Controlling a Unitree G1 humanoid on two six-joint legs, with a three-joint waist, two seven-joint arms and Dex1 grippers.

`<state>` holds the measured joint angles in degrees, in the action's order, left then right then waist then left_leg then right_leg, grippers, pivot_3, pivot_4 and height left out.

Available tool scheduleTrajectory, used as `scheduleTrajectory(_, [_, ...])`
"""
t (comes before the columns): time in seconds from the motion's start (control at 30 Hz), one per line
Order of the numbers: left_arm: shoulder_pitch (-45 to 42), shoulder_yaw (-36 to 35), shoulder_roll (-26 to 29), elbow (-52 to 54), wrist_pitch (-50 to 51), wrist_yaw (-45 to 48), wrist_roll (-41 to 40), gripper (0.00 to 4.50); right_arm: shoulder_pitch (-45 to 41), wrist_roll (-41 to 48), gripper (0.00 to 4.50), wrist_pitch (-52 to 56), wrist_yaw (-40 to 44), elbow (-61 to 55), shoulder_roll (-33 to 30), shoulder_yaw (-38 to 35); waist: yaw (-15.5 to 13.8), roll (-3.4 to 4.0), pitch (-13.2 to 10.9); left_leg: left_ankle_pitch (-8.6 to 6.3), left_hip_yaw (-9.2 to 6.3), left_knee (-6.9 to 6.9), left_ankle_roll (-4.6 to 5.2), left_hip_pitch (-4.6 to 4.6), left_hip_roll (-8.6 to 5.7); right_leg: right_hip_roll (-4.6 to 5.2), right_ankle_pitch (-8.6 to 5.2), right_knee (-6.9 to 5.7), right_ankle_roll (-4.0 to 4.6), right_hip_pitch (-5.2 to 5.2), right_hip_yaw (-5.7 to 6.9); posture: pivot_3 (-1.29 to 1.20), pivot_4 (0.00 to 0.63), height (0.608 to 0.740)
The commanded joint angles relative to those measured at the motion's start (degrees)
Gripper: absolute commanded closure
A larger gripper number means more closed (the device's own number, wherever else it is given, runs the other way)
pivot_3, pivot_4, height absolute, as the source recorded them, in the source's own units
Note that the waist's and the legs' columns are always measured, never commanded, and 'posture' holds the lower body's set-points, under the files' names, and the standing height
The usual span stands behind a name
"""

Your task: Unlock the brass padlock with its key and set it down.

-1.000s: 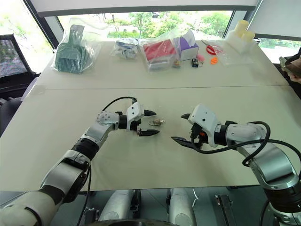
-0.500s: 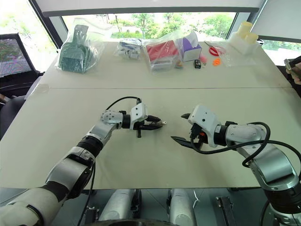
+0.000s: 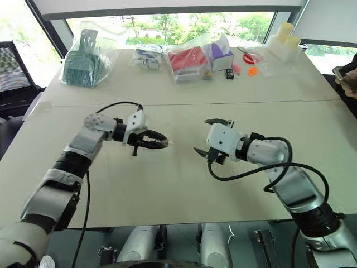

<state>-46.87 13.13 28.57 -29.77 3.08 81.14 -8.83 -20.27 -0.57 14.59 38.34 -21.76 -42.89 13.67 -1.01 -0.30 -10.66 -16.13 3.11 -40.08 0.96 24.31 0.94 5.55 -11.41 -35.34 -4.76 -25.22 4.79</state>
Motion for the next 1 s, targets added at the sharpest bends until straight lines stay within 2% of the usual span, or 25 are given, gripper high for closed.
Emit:
scheduleTrajectory(0.03, [-3.2, -2.6, 0.3, 3.8, 3.5, 0.9, -3.2, 3.77, -2.7, -5.5, 0.0, -6.8, -2.2, 1.5, 1.7, 1.1, 0.0, 0.0, 0.0, 0.0, 0.0, -0.01, 0.0, 0.03, -0.01, 0.01, 0.0, 0.03, 0.0, 0.0, 0.0, 0.0, 0.15, 0.74])
scheduleTrajectory(0.37, [-5.2, -2.8, -0.5, 6.4, 5.7, 0.0, -4.4, 3.77, -7.3, -12.3, 0.0, -11.5, -1.9, 5.3, 7.5, 4.3, 0.4, 0.0, 0.0, 0.01, 0.02, -0.01, -0.01, 0.0, -0.01, -0.02, 0.01, -0.01, -0.02, -0.01, -0.01, 0.0, 0.15, 0.74])
scheduleTrajectory(0.47, [-4.8, -2.8, -0.7, 6.9, 5.9, -0.1, -4.6, 3.77, -8.0, -13.8, 0.87, -12.3, -1.7, 6.3, 8.6, 4.6, 0.3, 0.0, 0.0, 0.01, 0.03, -0.01, -0.01, 0.0, -0.01, -0.02, 0.01, -0.01, -0.02, -0.01, -0.01, 0.0, 0.15, 0.74])
scheduleTrajectory(0.6, [-4.5, -3.2, -0.9, 7.8, 6.7, -0.6, -5.3, 3.77, -8.7, -14.8, 2.91, -13.2, -1.4, 7.4, 9.5, 5.0, 0.3, 0.0, 0.0, 0.01, 0.02, -0.02, -0.01, 0.01, -0.02, -0.01, 0.01, 0.01, -0.02, 0.01, -0.01, 0.0, 0.15, 0.74])
scheduleTrajectory(0.67, [-4.5, -3.3, -0.9, 8.1, 7.1, -0.9, -5.7, 3.77, -9.1, -15.0, 4.09, -13.3, -1.2, 7.8, 10.2, 5.1, 0.3, 0.0, 0.0, 0.01, 0.02, -0.02, -0.01, 0.01, -0.02, -0.01, 0.01, 0.01, -0.02, 0.01, -0.01, 0.0, 0.15, 0.74])
scheduleTrajectory(0.7, [-4.4, -3.4, -0.9, 8.2, 7.3, -1.0, -5.8, 3.77, -9.2, -15.1, 4.45, -13.3, -1.1, 7.8, 10.5, 5.1, 0.4, 0.0, 0.0, 0.01, 0.02, -0.01, -0.01, 0.01, -0.02, -0.01, 0.01, 0.0, -0.02, 0.0, -0.01, 0.0, 0.15, 0.74])
scheduleTrajectory(1.0, [-3.7, -3.3, -0.7, 10.0, 3.0, -2.2, -4.1, 3.77, -10.6, -13.5, 4.45, -11.9, 3.2, 8.1, 11.0, 5.3, 0.3, 0.0, 0.0, 0.01, 0.03, -0.01, -0.01, 0.0, -0.01, -0.01, 0.01, -0.01, -0.02, 0.0, -0.01, 0.0, 0.15, 0.74])
